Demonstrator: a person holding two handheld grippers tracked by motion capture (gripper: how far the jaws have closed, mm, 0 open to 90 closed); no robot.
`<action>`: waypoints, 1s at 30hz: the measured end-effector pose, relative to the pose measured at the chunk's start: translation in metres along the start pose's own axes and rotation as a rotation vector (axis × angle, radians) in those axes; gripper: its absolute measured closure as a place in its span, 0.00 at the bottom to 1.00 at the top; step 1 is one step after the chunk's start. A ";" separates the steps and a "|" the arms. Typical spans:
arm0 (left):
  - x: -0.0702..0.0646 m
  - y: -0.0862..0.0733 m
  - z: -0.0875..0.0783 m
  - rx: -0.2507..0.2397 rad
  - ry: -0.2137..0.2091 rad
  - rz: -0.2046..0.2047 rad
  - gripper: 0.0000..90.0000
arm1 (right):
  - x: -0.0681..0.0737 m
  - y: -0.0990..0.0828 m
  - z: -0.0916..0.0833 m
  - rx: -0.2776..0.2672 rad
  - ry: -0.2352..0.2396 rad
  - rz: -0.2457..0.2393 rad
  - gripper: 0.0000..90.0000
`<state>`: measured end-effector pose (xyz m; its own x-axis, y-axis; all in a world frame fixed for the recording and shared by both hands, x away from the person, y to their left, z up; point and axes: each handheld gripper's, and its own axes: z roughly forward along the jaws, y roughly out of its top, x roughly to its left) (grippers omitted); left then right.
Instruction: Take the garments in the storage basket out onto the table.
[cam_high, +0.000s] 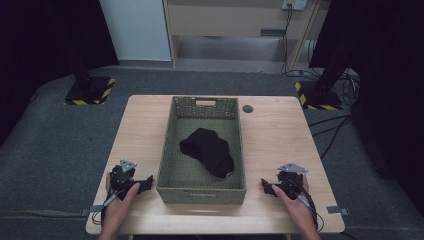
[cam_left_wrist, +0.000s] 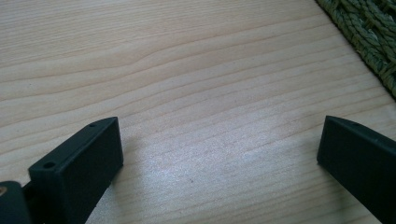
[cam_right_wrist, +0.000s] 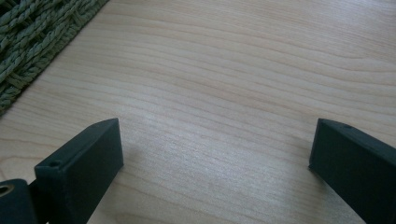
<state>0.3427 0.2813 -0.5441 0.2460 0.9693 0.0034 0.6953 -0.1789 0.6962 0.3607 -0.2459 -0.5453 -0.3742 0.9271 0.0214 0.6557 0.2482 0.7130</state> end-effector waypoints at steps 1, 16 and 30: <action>0.000 0.000 0.000 0.000 0.000 0.000 0.00 | 0.000 0.000 -0.001 -0.002 0.001 0.000 0.03; 0.000 0.000 0.000 0.000 0.000 0.000 0.00 | 0.008 0.008 -0.008 -0.013 0.019 -0.037 0.03; 0.000 0.000 0.000 0.000 0.000 0.000 0.00 | 0.008 0.020 -0.022 -0.028 0.032 -0.041 0.03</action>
<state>0.3427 0.2813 -0.5441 0.2460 0.9693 0.0034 0.6953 -0.1789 0.6961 0.3562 -0.2400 -0.5156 -0.4211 0.9069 0.0136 0.6214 0.2775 0.7327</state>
